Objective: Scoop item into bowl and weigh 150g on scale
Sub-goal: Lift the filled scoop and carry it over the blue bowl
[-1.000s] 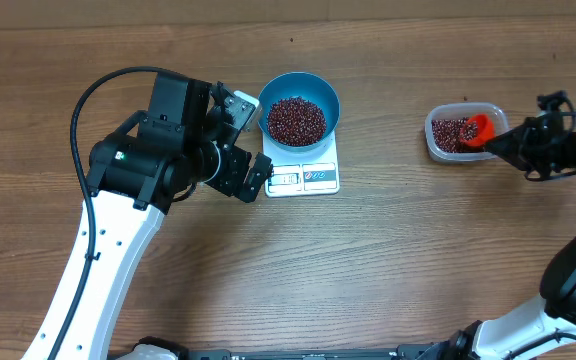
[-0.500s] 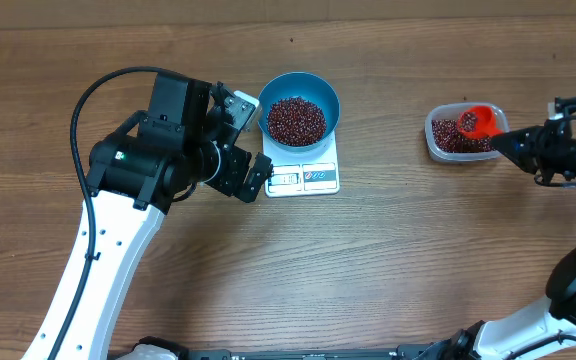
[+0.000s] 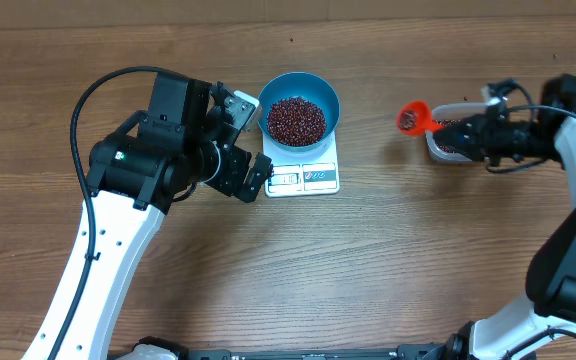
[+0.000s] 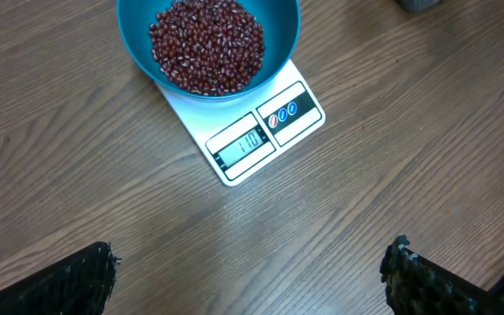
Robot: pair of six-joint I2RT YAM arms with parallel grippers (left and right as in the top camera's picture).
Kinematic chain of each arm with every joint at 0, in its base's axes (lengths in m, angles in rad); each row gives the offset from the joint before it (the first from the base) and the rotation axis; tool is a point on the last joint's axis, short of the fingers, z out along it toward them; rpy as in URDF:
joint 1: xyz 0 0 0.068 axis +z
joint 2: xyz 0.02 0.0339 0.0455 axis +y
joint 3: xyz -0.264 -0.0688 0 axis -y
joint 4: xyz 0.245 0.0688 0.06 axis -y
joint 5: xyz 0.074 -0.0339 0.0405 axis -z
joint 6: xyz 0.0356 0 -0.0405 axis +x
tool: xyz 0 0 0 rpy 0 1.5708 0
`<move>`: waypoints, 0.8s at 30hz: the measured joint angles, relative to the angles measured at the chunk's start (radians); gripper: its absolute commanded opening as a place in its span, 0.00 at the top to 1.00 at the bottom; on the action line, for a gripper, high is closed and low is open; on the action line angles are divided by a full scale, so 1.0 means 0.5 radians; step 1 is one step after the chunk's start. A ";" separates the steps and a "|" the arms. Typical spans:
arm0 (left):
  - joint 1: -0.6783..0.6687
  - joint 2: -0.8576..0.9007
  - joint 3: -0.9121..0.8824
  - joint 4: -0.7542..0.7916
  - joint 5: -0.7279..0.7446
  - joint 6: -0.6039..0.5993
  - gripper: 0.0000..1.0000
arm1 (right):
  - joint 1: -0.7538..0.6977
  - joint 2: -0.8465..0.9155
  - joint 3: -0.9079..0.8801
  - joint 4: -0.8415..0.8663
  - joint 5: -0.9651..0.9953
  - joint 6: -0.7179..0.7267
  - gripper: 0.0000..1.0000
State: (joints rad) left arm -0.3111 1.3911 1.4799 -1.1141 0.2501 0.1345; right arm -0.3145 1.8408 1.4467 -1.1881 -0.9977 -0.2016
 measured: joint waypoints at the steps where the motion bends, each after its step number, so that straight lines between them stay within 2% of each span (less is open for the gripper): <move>1: 0.000 0.000 0.000 -0.002 0.001 0.000 0.00 | 0.040 0.001 0.025 0.001 -0.001 0.014 0.96; 12: 0.000 0.000 0.000 -0.001 0.001 0.000 0.01 | 0.462 0.002 0.365 0.072 0.034 0.202 0.96; 24: 0.000 0.000 0.000 0.000 0.001 0.000 0.00 | 0.932 0.002 0.455 0.314 0.526 0.446 0.96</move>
State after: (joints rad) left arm -0.3111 1.3911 1.4799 -1.1141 0.2504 0.1345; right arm 0.1513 1.8416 1.6741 -1.0313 -0.7345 0.0212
